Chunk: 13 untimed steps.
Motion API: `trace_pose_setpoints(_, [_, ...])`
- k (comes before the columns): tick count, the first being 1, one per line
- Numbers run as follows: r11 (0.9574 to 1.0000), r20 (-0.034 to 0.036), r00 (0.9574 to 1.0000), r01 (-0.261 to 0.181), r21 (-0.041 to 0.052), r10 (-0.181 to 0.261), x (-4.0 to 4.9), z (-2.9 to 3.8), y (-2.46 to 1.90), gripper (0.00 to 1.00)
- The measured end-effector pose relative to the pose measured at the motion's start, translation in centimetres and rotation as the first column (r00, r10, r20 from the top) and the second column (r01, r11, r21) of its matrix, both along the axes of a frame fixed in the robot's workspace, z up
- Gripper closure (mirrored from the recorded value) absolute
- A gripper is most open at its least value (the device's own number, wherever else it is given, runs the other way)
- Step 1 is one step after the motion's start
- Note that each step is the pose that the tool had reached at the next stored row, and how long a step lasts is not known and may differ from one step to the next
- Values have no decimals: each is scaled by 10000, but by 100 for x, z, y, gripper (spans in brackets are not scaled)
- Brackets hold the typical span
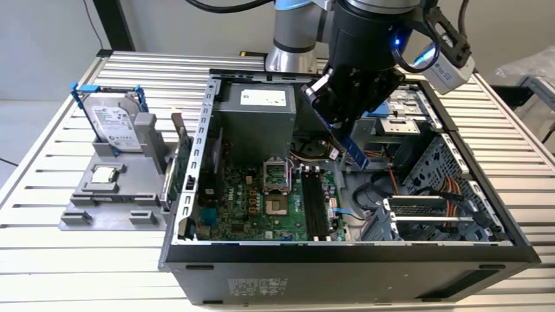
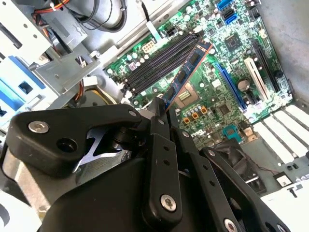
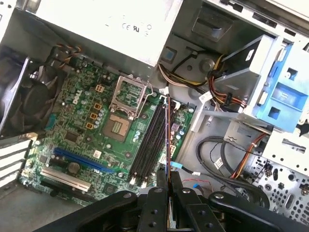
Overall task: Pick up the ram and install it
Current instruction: 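Insert the ram into the slot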
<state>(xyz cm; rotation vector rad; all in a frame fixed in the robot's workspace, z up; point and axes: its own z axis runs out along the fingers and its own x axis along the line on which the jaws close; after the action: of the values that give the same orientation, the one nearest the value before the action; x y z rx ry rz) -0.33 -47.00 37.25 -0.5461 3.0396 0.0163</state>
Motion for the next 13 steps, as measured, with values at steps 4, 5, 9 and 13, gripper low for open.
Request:
trace_pose_setpoints(4, [9992, 0, 9992, 407, 0, -407, 0, -3, 0, 100])
trace_pose_setpoints(5, [9987, 0, 9987, 511, 1, -511, 0, -3, 0, 100])
trace_pose_setpoints(9, [9960, -1, 9960, 889, 13, -889, 0, -6, 0, 100])
trace_pose_setpoints(13, [9919, -1, 9919, 1273, 15, -1273, 0, -6, 0, 100])
